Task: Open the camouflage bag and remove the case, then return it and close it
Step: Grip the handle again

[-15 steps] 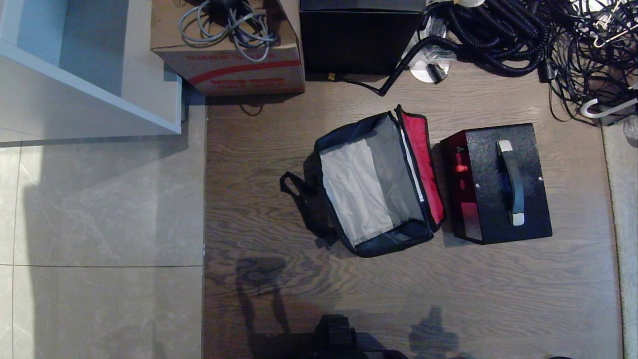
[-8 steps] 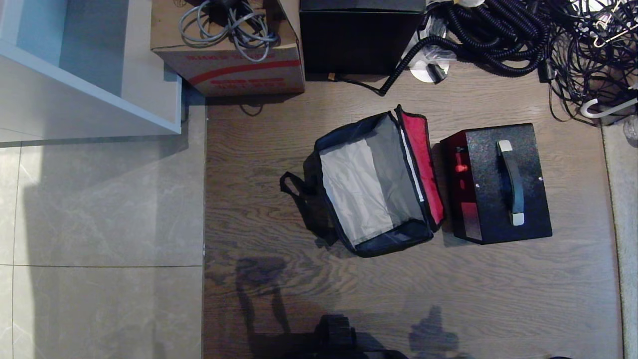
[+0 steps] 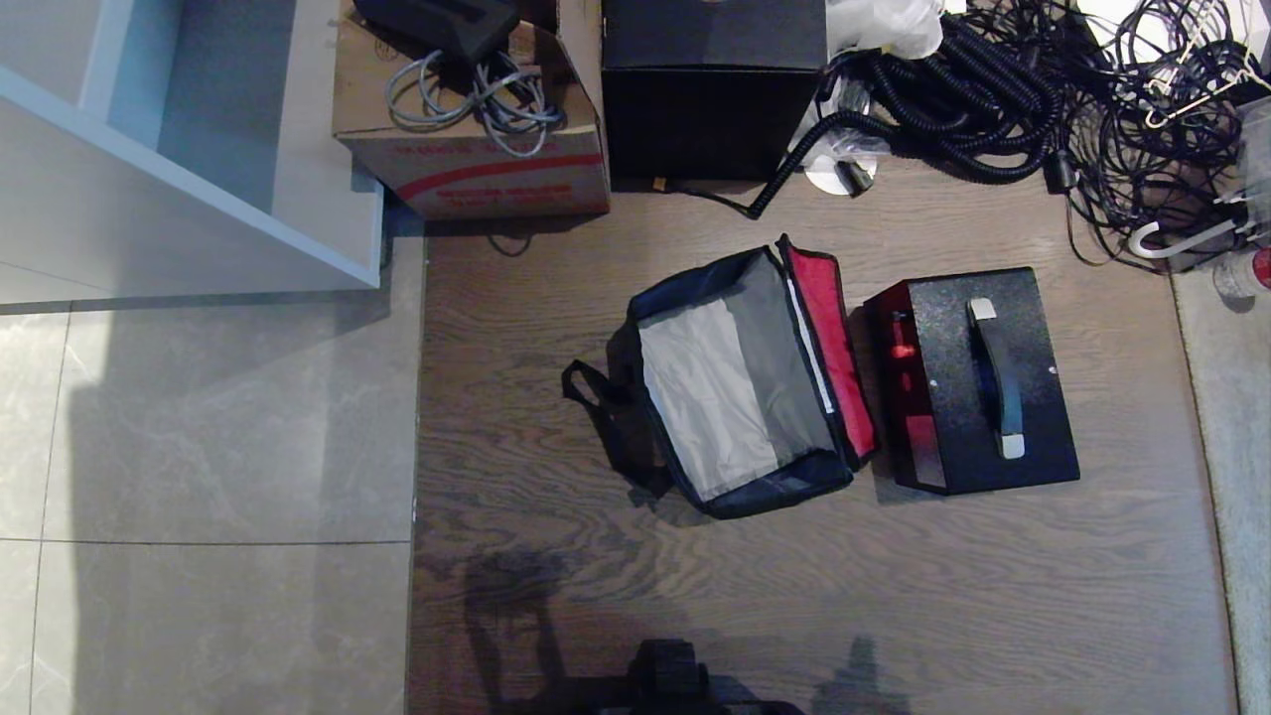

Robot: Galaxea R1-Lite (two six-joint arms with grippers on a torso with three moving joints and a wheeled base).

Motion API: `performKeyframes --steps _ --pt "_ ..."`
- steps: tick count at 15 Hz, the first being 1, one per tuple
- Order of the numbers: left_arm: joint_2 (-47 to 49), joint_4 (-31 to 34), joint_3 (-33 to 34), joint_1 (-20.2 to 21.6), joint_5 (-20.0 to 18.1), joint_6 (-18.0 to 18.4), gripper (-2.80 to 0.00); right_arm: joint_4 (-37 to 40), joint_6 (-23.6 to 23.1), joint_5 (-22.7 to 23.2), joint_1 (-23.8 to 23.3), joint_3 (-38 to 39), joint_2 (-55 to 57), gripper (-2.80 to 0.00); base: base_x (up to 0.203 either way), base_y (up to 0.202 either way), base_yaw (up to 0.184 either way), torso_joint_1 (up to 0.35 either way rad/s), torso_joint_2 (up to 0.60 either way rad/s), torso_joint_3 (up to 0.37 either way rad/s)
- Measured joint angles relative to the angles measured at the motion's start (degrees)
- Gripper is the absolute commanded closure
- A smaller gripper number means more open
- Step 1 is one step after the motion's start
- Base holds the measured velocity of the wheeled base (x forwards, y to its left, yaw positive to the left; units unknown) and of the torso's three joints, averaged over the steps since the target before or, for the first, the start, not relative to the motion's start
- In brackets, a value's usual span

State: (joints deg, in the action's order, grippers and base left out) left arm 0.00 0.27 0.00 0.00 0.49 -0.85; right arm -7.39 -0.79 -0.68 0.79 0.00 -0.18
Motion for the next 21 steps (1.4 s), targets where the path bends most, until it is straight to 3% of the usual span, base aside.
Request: performKeyframes --steps 9,21 --pt "0.0 0.0 0.0 0.0 0.0 0.0 0.0 0.0 0.0 0.0 0.0 0.0 0.0 0.0 0.0 0.0 0.0 0.002 0.0 0.194" --pt "0.0 0.0 0.0 0.0 0.0 0.1 0.0 0.0 0.0 0.0 0.0 0.0 0.1 0.0 0.0 0.0 0.0 0.0 0.0 0.009"
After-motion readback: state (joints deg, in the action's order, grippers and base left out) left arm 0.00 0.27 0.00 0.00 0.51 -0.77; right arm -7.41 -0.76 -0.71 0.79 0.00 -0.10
